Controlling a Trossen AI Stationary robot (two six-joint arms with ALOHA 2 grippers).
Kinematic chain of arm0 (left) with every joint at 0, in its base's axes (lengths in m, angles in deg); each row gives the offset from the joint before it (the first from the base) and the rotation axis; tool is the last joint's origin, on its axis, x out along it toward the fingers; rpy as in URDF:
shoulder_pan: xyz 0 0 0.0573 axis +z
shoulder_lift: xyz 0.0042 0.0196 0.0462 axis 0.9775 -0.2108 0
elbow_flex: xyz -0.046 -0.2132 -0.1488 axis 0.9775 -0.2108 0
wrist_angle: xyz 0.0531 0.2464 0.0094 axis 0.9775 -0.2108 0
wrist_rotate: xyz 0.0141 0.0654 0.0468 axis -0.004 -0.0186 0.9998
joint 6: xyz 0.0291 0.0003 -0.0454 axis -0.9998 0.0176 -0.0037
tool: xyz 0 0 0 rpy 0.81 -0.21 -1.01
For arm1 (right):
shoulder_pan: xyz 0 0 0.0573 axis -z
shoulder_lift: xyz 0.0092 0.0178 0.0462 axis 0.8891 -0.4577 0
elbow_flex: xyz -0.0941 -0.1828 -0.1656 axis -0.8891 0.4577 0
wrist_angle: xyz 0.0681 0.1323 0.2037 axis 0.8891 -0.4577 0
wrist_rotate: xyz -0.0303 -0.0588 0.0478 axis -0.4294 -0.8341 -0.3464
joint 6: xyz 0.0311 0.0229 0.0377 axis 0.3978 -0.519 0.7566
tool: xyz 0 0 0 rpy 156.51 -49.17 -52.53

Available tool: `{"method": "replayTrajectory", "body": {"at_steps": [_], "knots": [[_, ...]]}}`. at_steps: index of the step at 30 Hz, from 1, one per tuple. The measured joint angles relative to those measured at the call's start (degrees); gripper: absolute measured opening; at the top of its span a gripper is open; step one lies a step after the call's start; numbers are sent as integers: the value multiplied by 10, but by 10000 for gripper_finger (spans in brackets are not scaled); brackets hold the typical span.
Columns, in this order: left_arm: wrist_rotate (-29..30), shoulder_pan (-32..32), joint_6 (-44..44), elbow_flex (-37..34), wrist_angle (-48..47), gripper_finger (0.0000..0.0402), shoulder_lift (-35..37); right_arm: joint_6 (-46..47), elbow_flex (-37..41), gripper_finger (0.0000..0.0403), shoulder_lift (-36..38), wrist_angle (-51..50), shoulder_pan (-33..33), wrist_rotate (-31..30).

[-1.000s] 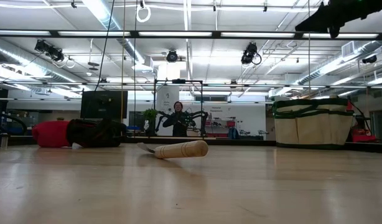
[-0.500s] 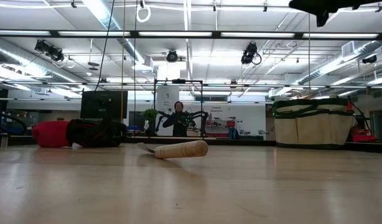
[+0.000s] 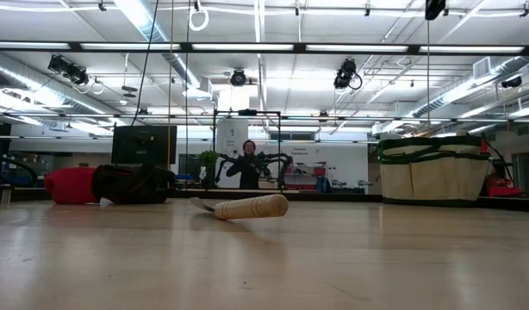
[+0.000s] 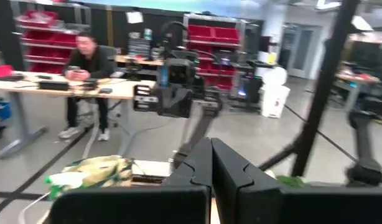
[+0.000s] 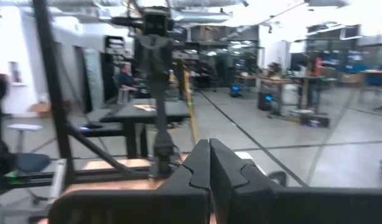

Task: Pick & Place Garden tools in Gardening bag
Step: Put the trowel into the gardening bag

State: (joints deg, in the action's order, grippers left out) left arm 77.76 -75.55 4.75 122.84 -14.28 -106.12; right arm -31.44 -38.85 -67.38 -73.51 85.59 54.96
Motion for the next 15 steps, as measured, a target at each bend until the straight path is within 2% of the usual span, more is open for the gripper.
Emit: {"method": "replayTrajectory", "body": {"at_steps": [9,15], "knots": [[-69,0,-4,-1,-99,2,-10,8,0,0,-33,17,-41,-13],[-82,-9,-36,0,-137,2,-22,8,0,0,-55,27,-55,-17]]}}
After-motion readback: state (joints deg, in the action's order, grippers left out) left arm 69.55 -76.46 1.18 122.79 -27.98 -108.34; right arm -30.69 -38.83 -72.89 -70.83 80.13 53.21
